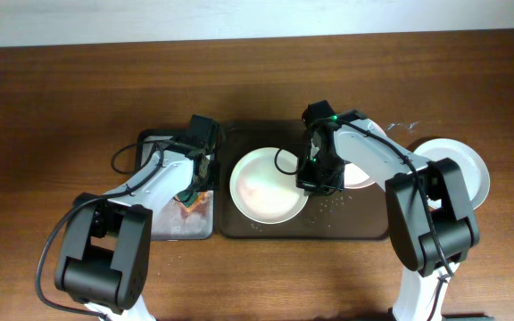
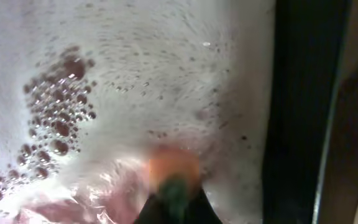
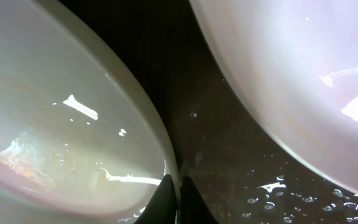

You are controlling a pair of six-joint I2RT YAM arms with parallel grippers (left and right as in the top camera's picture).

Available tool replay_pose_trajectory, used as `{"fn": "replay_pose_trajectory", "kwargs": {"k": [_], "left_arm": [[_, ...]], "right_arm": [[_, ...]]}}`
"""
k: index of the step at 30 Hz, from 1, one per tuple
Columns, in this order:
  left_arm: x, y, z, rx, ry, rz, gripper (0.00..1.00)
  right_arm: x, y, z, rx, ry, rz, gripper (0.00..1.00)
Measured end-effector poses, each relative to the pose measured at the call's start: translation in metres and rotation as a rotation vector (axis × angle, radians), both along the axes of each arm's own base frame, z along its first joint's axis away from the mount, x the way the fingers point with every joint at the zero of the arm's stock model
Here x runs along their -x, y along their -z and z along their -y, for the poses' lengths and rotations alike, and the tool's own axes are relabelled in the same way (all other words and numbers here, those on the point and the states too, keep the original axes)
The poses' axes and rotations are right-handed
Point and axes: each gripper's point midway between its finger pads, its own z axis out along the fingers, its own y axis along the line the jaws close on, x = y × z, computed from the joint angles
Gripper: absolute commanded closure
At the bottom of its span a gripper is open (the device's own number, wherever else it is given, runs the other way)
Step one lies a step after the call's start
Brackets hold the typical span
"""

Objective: Clean dirty plates on tray and stack at the side

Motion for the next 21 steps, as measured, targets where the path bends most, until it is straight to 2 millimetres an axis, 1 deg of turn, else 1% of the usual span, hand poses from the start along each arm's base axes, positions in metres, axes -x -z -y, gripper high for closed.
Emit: {"fn": "replay_pose_trajectory", "kwargs": {"k": [1, 3, 4, 5, 6, 7, 9, 10, 14, 16, 19, 20, 21], "left_arm": [[0.0, 0.0, -0.003, -0.008, -0.005, 0.0, 1.0], [-0.002, -0.001, -0.015, -0.025, -0.033, -0.002, 1.0], [-0.003, -0.001, -0.021, -0.03, -0.05, 0.0, 0.97], [-0.005, -0.002, -0.031, -0.036, -0.075, 0.002, 0.77], [-0.006, -0.003, -0.036, -0.038, -0.092, 0.006, 0.55], [-0.008, -0.005, -0.04, -0.038, -0.111, 0.013, 0.52], [-0.009, -0.01, -0.043, -0.038, -0.12, 0.025, 0.4], [-0.01, -0.012, -0.042, -0.026, -0.124, 0.031, 0.39], [-0.007, -0.015, -0.034, 0.019, -0.114, 0.02, 0.4], [-0.007, -0.02, -0.032, 0.031, -0.112, 0.028, 0.39], [-0.01, -0.046, -0.031, 0.054, -0.109, 0.089, 0.34], [-0.01, -0.057, -0.031, 0.061, -0.109, 0.111, 0.34], [-0.009, -0.066, -0.031, 0.065, -0.109, 0.128, 0.39]], "right_arm": [[0.0, 0.0, 0.0, 0.0, -0.001, 0.0, 0.96], [0.0, 0.0, 0.0, 0.0, 0.0, 0.0, 0.96], [0.0, 0.0, 0.0, 0.0, 0.0, 0.0, 0.96], [0.0, 0.0, 0.0, 0.0, 0.0, 0.0, 0.96], [0.0, 0.0, 0.0, 0.0, -0.001, 0.0, 0.96], [0.0, 0.0, 0.0, 0.0, 0.0, 0.0, 0.96], [0.0, 0.0, 0.0, 0.0, -0.001, 0.0, 0.96], [0.0, 0.0, 0.0, 0.0, 0.0, 0.0, 0.96], [0.0, 0.0, 0.0, 0.0, 0.0, 0.0, 0.96], [0.0, 0.0, 0.001, 0.005, -0.002, 0.002, 0.96], [-0.002, 0.002, 0.005, 0.033, -0.011, 0.013, 0.96], [-0.002, 0.002, 0.007, 0.042, -0.015, 0.018, 0.96], [-0.003, 0.002, 0.008, 0.045, -0.021, 0.021, 0.96]]}}
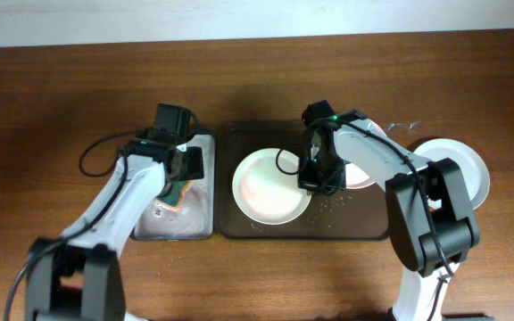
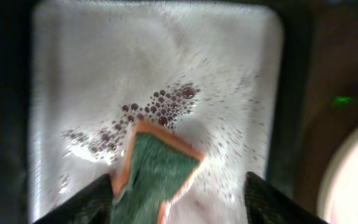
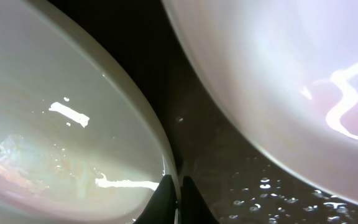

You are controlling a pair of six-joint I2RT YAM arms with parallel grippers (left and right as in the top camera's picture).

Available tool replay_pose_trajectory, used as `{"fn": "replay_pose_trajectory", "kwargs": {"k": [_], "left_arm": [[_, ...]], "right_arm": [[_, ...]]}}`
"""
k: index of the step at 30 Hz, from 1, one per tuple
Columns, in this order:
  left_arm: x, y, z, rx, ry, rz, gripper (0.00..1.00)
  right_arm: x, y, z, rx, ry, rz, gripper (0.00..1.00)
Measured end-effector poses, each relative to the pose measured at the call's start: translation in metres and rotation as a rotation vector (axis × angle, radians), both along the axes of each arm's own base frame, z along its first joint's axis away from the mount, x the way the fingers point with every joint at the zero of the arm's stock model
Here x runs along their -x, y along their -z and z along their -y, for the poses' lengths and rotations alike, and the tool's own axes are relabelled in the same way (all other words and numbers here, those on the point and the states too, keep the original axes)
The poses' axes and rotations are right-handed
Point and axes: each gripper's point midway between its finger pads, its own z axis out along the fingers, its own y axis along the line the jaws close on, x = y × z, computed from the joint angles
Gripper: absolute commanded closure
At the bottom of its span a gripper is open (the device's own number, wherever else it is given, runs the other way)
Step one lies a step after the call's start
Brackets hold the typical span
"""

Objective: Clean dirty plates on tray and stack at the side

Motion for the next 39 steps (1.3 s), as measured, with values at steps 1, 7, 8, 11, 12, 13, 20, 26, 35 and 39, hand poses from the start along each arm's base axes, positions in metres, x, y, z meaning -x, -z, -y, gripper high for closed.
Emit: {"fn": "replay_pose_trajectory", "kwargs": {"k": [1, 7, 8, 11, 12, 13, 20, 26, 35, 39], "left_arm": [[0.001, -0.007, 0.0, 0.002, 0.0, 0.012, 0.42], [0.014, -0.01, -0.006, -0.018, -0.005, -0.019, 0.43], [0.017, -0.007, -0.009, -0.035, -0.01, -0.027, 0.42], [0.025, 0.011, -0.018, -0.085, -0.021, -0.077, 0.42], [0.028, 0.019, -0.02, -0.097, -0.022, -0.099, 0.46], [0.032, 0.028, -0.022, -0.112, -0.023, -0.129, 0.55], [0.044, 0.053, -0.024, -0.128, -0.015, -0.217, 0.95], [0.049, 0.055, -0.001, 0.008, 0.011, -0.246, 0.73], [0.053, 0.054, 0.022, 0.14, 0.043, -0.269, 0.45], [0.049, 0.05, 0.024, 0.145, 0.045, -0.26, 0.41]], "right_arm": [[0.0, 0.0, 0.0, 0.002, -0.003, 0.002, 0.96], [-0.001, 0.0, 0.001, 0.005, -0.014, 0.006, 0.96], [-0.001, 0.0, 0.001, 0.005, -0.014, 0.006, 0.96], [-0.001, 0.0, 0.001, 0.005, -0.014, 0.006, 0.96], [-0.001, 0.0, 0.001, 0.006, -0.013, 0.005, 0.96], [-0.001, 0.0, 0.002, 0.008, -0.014, 0.007, 0.96], [-0.001, 0.0, 0.003, 0.014, -0.015, 0.007, 0.96], [-0.001, 0.0, 0.003, 0.014, -0.015, 0.007, 0.96], [-0.001, 0.0, 0.003, 0.014, -0.015, 0.008, 0.96], [-0.006, 0.0, 0.001, 0.009, -0.017, 0.028, 0.91]]}}
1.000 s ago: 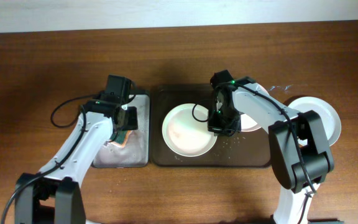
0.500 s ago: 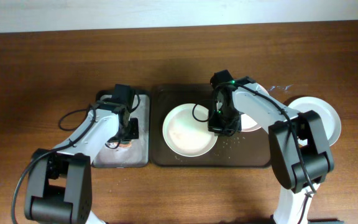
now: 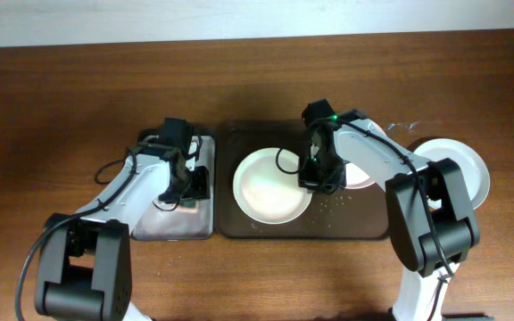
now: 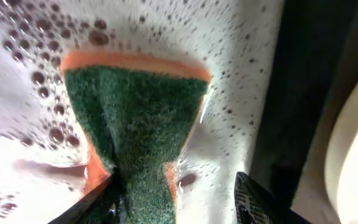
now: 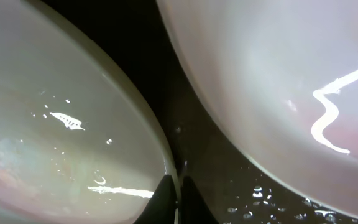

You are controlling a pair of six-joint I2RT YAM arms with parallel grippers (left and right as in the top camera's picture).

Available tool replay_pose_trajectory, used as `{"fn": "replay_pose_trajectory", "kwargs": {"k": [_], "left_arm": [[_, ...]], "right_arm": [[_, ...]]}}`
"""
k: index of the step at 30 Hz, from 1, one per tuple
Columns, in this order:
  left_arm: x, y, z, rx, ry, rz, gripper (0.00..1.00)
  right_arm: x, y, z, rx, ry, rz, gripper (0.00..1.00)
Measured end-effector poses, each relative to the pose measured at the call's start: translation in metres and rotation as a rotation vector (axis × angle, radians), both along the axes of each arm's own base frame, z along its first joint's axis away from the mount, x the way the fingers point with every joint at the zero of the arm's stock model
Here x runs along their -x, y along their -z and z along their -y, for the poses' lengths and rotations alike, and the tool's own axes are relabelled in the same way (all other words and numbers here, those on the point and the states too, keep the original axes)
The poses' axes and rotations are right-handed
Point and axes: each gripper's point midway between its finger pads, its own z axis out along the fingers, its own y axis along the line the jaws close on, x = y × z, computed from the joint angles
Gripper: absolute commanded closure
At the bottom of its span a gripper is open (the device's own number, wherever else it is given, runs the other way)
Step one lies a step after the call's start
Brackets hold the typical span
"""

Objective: Clean dirty plates on tray and stack at the side

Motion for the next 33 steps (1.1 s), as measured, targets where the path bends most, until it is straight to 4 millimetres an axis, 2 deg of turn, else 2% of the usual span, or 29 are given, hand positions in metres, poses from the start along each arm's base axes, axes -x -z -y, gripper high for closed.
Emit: {"fn": "replay_pose_trajectory", "kwargs": {"k": [2, 3, 4, 7, 8, 13, 16, 19, 21, 26, 29, 33], "left_arm": [[-0.007, -0.007, 0.0, -0.004, -0.001, 0.028, 0.36], [-0.008, -0.011, -0.001, -0.009, -0.003, 0.041, 0.3], [-0.01, -0.015, -0.003, -0.016, -0.004, 0.056, 0.24], [-0.013, -0.027, -0.009, -0.046, -0.013, 0.093, 0.18], [-0.013, -0.027, -0.01, -0.054, -0.016, 0.093, 0.14], [-0.008, -0.026, -0.016, -0.084, -0.019, 0.076, 0.11], [-0.008, -0.026, -0.019, -0.1, -0.021, 0.075, 0.09], [-0.007, -0.026, -0.02, -0.108, -0.022, 0.071, 0.07], [-0.007, -0.026, -0.02, -0.109, -0.022, 0.072, 0.07], [-0.007, -0.026, -0.02, -0.109, -0.022, 0.072, 0.05], [-0.007, -0.026, -0.02, -0.108, -0.022, 0.072, 0.0], [-0.007, -0.026, -0.02, -0.108, -0.022, 0.072, 0.0]], "right_arm": [[-0.003, 0.0, 0.0, 0.003, -0.006, 0.012, 0.94], [-0.005, 0.001, 0.001, 0.006, -0.006, 0.021, 0.96], [-0.007, 0.001, 0.001, 0.009, -0.012, 0.033, 0.96], [-0.008, 0.001, 0.001, 0.008, -0.02, 0.038, 0.96], [-0.008, 0.001, 0.0, 0.006, -0.032, 0.04, 0.96], [-0.011, -0.006, -0.001, -0.006, -0.071, 0.071, 0.96], [-0.018, -0.028, 0.004, 0.012, -0.074, 0.147, 0.96], [-0.029, -0.066, 0.013, 0.045, -0.069, 0.273, 0.96], [-0.031, -0.084, 0.017, 0.061, -0.074, 0.33, 0.96], [-0.027, -0.101, 0.035, 0.144, -0.079, 0.369, 0.96], [-0.026, -0.112, 0.047, 0.203, -0.073, 0.397, 0.96], [-0.026, -0.128, 0.062, 0.293, -0.067, 0.449, 0.96]]}}
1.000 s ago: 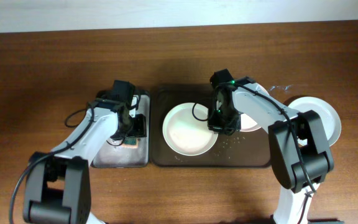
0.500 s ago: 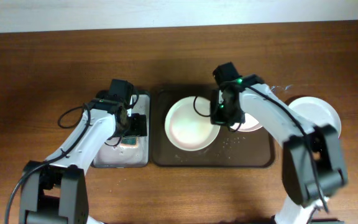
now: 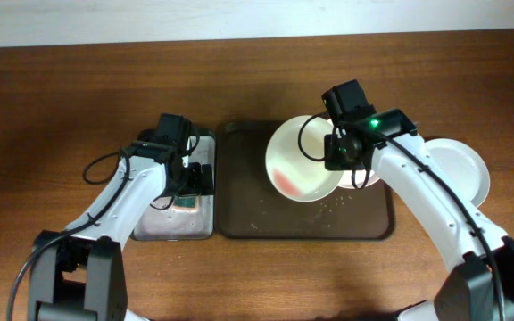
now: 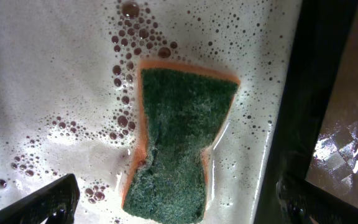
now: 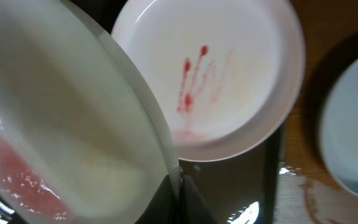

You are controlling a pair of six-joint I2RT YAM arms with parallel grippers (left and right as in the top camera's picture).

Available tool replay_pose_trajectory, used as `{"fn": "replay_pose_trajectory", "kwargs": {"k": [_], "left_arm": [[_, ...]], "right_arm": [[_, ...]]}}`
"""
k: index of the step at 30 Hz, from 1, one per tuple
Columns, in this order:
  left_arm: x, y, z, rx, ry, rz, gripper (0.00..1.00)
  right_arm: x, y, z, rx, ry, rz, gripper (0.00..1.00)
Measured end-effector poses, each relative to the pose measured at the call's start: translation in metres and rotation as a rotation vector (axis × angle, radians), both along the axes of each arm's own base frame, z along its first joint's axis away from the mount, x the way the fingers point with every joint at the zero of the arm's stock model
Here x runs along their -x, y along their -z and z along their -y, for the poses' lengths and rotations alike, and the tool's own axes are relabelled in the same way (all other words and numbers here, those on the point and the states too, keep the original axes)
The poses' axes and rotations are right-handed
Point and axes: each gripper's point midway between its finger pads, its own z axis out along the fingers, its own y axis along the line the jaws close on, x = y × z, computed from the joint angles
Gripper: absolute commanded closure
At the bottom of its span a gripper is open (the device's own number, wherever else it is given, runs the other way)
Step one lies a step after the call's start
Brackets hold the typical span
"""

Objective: Clean dirty plates on tray and stack at the side
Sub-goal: 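Lift the held white plate with the right gripper and carry it right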

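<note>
My right gripper [image 5: 179, 202] is shut on the rim of a white plate [image 5: 61, 130] with a red smear, holding it tilted above the dark tray [image 3: 239, 214]. A second white plate [image 5: 222, 81] with red streaks lies on the tray's right part. My left gripper [image 4: 179, 208] hangs open over the soapy basin [image 3: 150, 227]. The green and orange sponge [image 4: 182, 143] lies loose in the foam between its spread fingers [image 4: 42, 199]. In the overhead view the held plate [image 3: 297, 169] partly covers the streaked plate [image 3: 368, 178].
A clean white plate [image 3: 462, 169] sits on the wooden table right of the tray, also seen as a pale plate [image 5: 353, 124] in the right wrist view. Water drops lie on the tray near its right front.
The right gripper has lifted the smeared plate off the tray and carried it to the right, tilted. The left gripper, which was close down on the sponge, now stands higher and open.
At first the left gripper was down in the foamy basin with the sponge, and the right gripper pinched the rim of the plate lying on the tray. That stayed so through the later moments. Now the sponge lies free and the plate is raised.
</note>
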Motion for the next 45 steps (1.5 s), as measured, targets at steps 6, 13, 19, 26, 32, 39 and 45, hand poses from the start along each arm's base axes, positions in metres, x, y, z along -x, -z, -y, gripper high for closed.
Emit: {"fn": "replay_pose_trajectory", "kwargs": {"k": [6, 13, 19, 26, 32, 39, 45], "left_arm": [[-0.001, 0.0, 0.0, 0.001, 0.0, 0.005, 0.0], [-0.001, 0.0, 0.0, 0.0, 0.0, 0.005, 0.0], [-0.002, 0.0, -0.001, -0.005, -0.001, 0.01, 0.0], [-0.003, -0.001, -0.001, -0.004, -0.001, 0.013, 0.0], [-0.003, -0.001, -0.001, -0.004, -0.001, 0.013, 0.0], [-0.003, -0.001, -0.001, -0.004, -0.001, 0.013, 0.0], [-0.003, 0.0, -0.001, -0.005, -0.001, 0.012, 0.0]], "right_arm": [[0.004, -0.013, -0.007, 0.193, -0.066, 0.075, 0.96], [0.007, -0.036, -0.028, 0.402, -0.142, 0.211, 0.96], [0.011, -0.07, -0.049, 0.599, -0.19, 0.391, 0.96], [0.014, -0.098, -0.06, 0.717, -0.188, 0.539, 0.96], [0.013, -0.104, -0.058, 0.743, -0.173, 0.56, 0.96], [0.003, -0.068, -0.042, 0.509, -0.061, 0.429, 0.96], [-0.016, -0.025, 0.031, 0.186, 0.213, 0.189, 0.96]]}}
